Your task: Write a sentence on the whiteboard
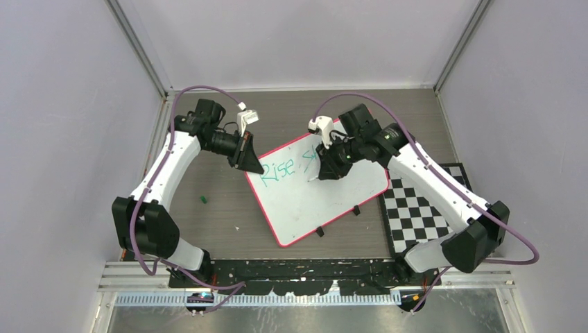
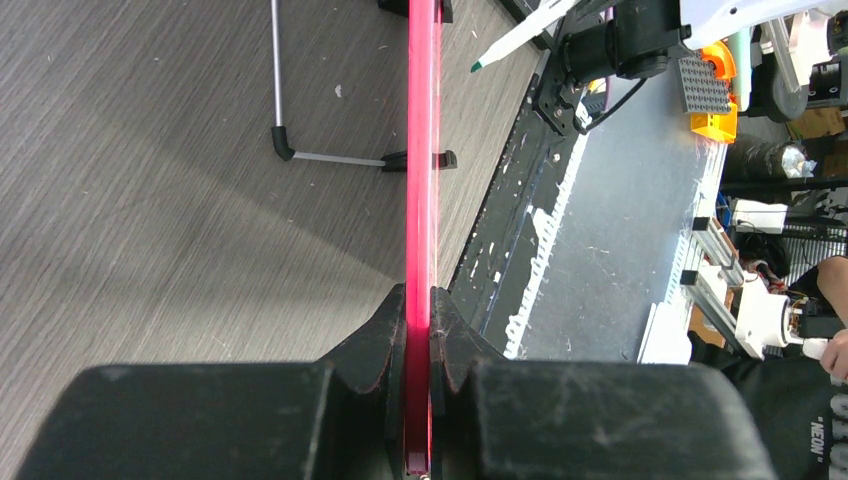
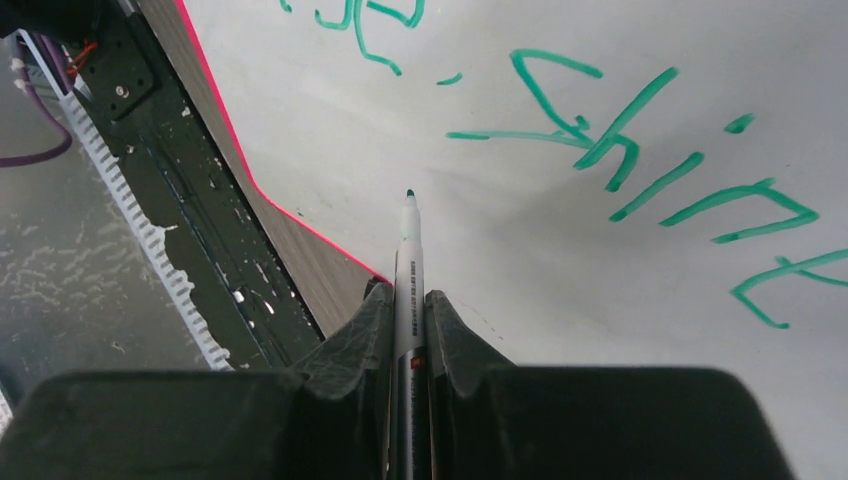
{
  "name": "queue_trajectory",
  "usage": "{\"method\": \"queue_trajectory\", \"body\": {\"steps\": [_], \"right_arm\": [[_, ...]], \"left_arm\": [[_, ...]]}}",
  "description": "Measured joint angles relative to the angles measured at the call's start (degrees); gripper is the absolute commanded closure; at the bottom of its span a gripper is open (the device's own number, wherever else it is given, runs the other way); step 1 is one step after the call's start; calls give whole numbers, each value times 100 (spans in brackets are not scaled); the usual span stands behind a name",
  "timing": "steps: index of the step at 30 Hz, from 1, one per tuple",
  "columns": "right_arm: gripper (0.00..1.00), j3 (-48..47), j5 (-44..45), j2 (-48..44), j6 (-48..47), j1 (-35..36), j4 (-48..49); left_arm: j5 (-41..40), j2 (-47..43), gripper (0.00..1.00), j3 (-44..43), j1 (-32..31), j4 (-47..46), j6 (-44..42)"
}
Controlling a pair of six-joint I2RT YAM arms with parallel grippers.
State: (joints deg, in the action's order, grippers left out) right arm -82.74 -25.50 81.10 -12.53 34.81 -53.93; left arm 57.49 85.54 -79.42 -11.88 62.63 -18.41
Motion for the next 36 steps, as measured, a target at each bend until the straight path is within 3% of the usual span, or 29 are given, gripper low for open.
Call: {"method": "queue_trajectory", "body": {"steps": [15, 23, 36], "right_arm": [[100, 975, -46, -509, 570, 566, 1331], [100, 1377, 363, -546, 605, 1539, 1906], [100, 1753, 1027, -553, 544, 2002, 2540]], "left_arm": [[0, -2, 100, 0, 0, -2, 2], [2, -2, 100, 4, 0, -11, 11], [2, -2, 100, 9, 0, -24, 22]]}}
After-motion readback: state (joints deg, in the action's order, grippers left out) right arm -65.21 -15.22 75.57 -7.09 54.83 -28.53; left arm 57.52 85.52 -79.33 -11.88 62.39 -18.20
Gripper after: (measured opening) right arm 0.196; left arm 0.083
